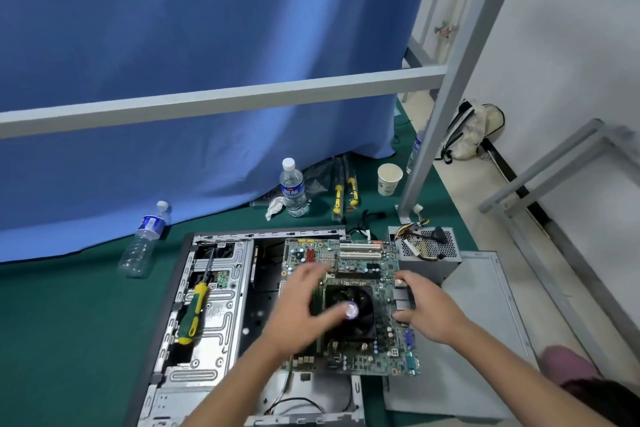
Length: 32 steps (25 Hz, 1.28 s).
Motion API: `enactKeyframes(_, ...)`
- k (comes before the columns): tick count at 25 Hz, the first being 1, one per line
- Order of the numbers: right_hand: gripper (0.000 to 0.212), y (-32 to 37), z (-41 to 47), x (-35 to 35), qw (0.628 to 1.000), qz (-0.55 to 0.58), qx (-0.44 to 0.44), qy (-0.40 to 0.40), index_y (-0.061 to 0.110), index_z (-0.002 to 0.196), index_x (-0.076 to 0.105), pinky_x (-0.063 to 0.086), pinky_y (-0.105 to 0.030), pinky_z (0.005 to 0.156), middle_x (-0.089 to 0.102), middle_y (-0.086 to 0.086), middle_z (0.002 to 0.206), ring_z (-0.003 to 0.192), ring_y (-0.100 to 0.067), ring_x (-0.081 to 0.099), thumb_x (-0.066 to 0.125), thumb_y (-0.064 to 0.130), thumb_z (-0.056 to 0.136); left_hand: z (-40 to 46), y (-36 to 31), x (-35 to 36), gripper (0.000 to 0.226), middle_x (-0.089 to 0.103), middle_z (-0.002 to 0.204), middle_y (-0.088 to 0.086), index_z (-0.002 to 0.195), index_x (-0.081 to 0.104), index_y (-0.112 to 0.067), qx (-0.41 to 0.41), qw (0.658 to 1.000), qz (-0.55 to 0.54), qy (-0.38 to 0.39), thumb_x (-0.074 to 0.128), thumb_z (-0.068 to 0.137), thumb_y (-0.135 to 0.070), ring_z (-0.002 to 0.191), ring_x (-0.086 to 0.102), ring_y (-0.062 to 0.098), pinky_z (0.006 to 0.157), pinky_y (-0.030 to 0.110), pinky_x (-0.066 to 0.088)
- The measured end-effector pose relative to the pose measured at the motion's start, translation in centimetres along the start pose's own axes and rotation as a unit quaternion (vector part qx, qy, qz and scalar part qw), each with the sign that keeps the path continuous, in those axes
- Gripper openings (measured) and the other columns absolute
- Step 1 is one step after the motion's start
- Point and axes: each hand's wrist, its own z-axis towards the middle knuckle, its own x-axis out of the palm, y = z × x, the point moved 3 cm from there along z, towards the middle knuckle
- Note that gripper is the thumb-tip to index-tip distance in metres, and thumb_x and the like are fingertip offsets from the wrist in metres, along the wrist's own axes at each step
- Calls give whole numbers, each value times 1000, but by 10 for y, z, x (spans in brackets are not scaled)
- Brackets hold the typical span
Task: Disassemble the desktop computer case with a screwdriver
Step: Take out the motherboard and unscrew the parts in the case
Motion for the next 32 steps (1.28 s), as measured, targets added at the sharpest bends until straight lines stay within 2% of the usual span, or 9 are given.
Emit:
enactKeyframes(2,76,0,-2,-1,1000,6,2,-1,27,142,39,43,-28,96,52,6,137,119,-15,52,81,28,78,-3,27,-14,85,26,155,-2,156,22,-21,-165,980,-23,-106,60,89,-57,140,32,16,114,36,32)
enactKeyframes(5,77,13,-9,-7,999,-45,-11,-7,22,148,33,35,-33,110,43,2,146,134,-17,38,75,29,84,-5,52,-11,65,50,141,16,149,34,-5,-324,931,-166,-8,55,99,-40,123,54,29,102,40,44)
enactKeyframes(8,88,55,-25,-11,995,-38,-87,-26,26,154,16,21,-31,116,17,11,158,140,-8,20,68,44,85,-9,62,-13,32,66,98,17,124,54,-1,-318,906,-277,23,54,101,-24,82,65,30,85,56,55)
enactKeyframes(11,124,100,-34,6,979,-123,-143,75,29,155,-5,18,-38,116,-3,23,155,141,-7,9,72,67,66,-8,67,-18,32,65,101,15,122,53,-3,-309,905,-292,34,57,99,-25,86,65,32,85,58,55)
enactKeyframes(14,119,120,-23,18,937,-308,-140,81,15,155,3,26,-43,117,22,-3,155,141,-25,22,80,49,71,-6,66,-21,41,64,113,16,133,48,-3,-304,911,-274,52,57,99,-26,95,66,29,88,50,56)
enactKeyframes(17,110,128,-18,20,934,-325,-125,76,13,152,13,34,-40,110,36,-5,144,130,-25,34,82,39,71,-6,71,-24,46,62,121,17,138,45,-4,-299,904,-298,62,59,98,-22,105,64,31,92,51,54)
enactKeyframes(23,108,134,-33,-9,974,-178,-125,67,24,146,25,45,-22,89,49,11,122,110,-7,48,88,43,59,-13,55,-67,47,69,104,14,127,51,1,-239,879,-395,115,69,87,-15,85,70,21,68,27,57)
enactKeyframes(26,97,134,-41,-31,989,-27,-103,102,30,135,38,46,-12,64,59,20,95,80,5,56,90,33,53,-12,30,-94,39,72,95,11,115,56,5,-220,865,-431,131,73,85,-14,71,71,15,59,22,54)
enactKeyframes(32,91,98,-57,-54,978,147,-43,145,39,127,50,51,-19,70,63,7,116,98,-6,64,90,12,50,-1,-35,-94,23,74,79,5,106,56,0,-213,890,-380,135,69,91,-13,64,71,15,56,27,56)
